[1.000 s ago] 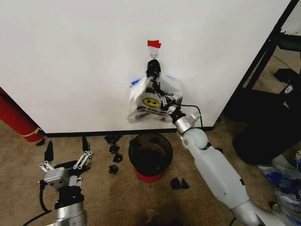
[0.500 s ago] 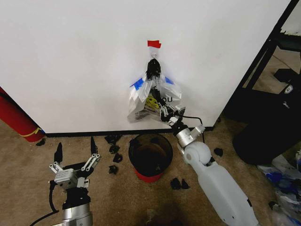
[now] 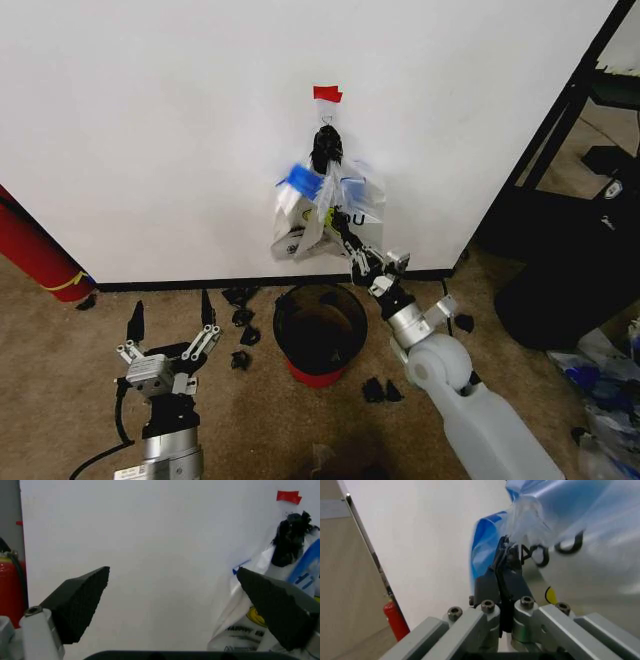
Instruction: Pick up the garbage bag from the wall and place it over the trash bin.
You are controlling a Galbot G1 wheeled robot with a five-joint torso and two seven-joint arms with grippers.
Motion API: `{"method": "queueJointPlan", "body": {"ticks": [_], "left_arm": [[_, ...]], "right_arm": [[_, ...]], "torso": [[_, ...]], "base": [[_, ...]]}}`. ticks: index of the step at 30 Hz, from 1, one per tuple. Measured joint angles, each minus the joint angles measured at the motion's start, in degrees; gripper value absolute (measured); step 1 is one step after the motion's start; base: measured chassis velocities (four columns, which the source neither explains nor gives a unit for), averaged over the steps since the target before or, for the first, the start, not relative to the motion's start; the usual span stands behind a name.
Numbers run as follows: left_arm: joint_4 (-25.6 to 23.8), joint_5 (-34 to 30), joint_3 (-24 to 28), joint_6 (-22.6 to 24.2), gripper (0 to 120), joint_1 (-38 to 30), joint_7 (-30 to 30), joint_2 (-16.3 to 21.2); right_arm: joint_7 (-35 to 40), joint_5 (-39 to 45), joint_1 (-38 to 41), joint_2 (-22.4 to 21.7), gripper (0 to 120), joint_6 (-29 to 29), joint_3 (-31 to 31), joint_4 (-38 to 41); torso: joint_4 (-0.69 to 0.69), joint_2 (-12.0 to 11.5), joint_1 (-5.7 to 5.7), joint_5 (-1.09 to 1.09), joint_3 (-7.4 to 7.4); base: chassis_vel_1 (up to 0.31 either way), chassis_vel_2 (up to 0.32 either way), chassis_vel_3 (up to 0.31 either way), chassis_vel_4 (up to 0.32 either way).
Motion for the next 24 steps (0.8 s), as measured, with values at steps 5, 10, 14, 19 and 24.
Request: {"method": "queueJointPlan", "body": {"ticks": [5,10,14,19,24], "left_arm": [[1.1,-0.6,0.5,0.0,100,-0.8,0.0,0.7],[2.1,-1.0,1.4,0.1,100,-1.7,0.1,1.4],[2.6,-1.1,2.0,0.2,100,-2.1,0.1,1.8],[2.7,-1.4,2.5,0.4,100,-2.4,0.1,2.4],[2.8,-2.6,2.6,0.8,100,-3.2,0.1,3.4]], "right_arm": [[-1.6,-1.3,-4.6,0.5,0,1.0,1.8,2.1],[-3.5,-3.2,-10.0,0.4,0,2.3,3.8,3.9],[-4.5,-4.2,-13.4,0.7,0,3.3,5.0,5.1],[-6.1,-5.9,-17.2,1.2,0,4.7,6.7,6.5],[-6.5,-8.0,-21.0,1.5,0,7.5,8.5,7.5]], "torso": [[-0.01,0.0,0.0,0.0,0.0],[-0.02,0.0,0.0,0.0,0.0],[-0.01,0.0,0.0,0.0,0.0],[-0.01,0.0,0.0,0.01,0.0],[-0.01,0.0,0.0,0.0,0.0]], "base": [[0.0,0.0,0.0,0.0],[0.0,0.0,0.0,0.0],[0.0,0.0,0.0,0.0],[0.0,0.0,0.0,0.0],[0.0,0.0,0.0,0.0]]}}
